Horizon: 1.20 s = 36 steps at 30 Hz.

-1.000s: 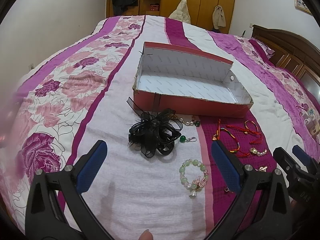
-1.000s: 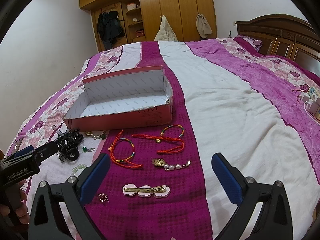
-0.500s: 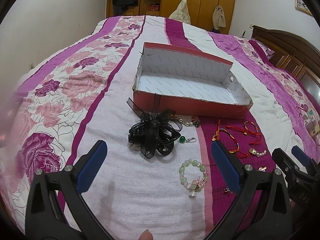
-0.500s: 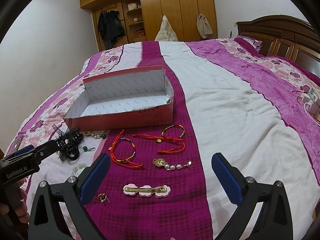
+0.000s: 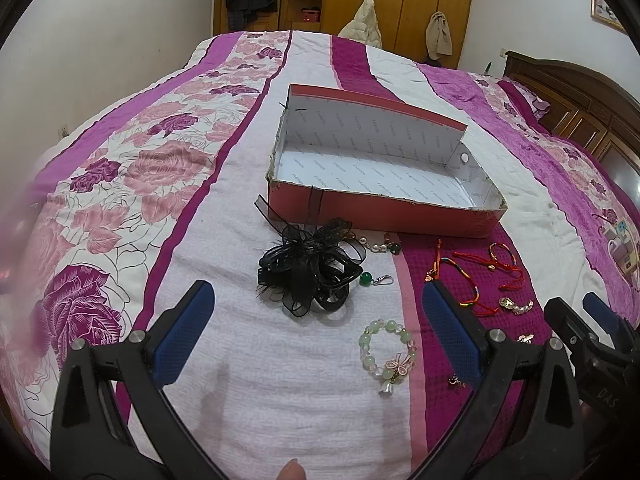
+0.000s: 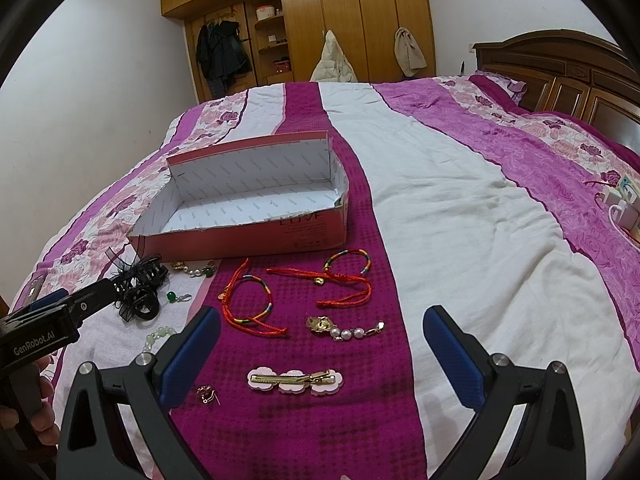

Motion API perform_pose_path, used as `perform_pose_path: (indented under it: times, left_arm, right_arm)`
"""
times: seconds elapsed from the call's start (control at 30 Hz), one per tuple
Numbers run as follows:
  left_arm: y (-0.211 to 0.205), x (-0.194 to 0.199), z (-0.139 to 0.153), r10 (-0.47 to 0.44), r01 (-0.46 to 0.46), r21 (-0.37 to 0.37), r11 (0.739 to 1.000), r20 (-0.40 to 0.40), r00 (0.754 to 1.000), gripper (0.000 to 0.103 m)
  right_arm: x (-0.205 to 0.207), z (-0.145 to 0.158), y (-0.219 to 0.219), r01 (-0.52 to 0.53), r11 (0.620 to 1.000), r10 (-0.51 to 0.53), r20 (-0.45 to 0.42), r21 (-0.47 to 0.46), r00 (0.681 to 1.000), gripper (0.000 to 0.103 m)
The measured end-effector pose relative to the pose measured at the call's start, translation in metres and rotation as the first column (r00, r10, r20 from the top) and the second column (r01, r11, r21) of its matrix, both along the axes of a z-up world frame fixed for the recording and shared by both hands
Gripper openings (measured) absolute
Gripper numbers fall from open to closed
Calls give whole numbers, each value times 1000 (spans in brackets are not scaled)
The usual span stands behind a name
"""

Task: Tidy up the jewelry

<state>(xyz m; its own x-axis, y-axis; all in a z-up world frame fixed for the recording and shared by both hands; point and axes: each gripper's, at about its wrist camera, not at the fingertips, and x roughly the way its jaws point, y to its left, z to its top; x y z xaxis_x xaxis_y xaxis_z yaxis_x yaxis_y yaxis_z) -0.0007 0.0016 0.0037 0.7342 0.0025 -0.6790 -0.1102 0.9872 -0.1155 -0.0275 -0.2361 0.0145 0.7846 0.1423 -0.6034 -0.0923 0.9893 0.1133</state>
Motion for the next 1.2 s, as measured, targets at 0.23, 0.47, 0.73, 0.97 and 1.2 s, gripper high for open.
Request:
perform_pose_path:
  times: [0.23,0.47,0.73,0.97,1.2]
  left_arm:
    - [0,0,0,0,0,-1,1000,0,1000,97]
    - [0,0,0,0,0,1,1000,1,1000,97]
    - [0,0,0,-1,1,0,1000,0,1000,97]
    - [3,2,-2,3,-3,2,1000,-6,1000,97]
    - [9,10,-6,7,-7,-1,1000,-25,1000,97]
  right_arm:
    - [0,0,0,0,1000,0,0,0,1000,103]
    - [0,0,1,0,1000,0,0,0,1000,103]
    - [0,0,1,0,1000,0,-1,-1,1000,103]
    - [2,0,1,0,1000,0,-3,-1,1000,103]
    - [8,-2,1,0,1000,0,-16,-4,1000,103]
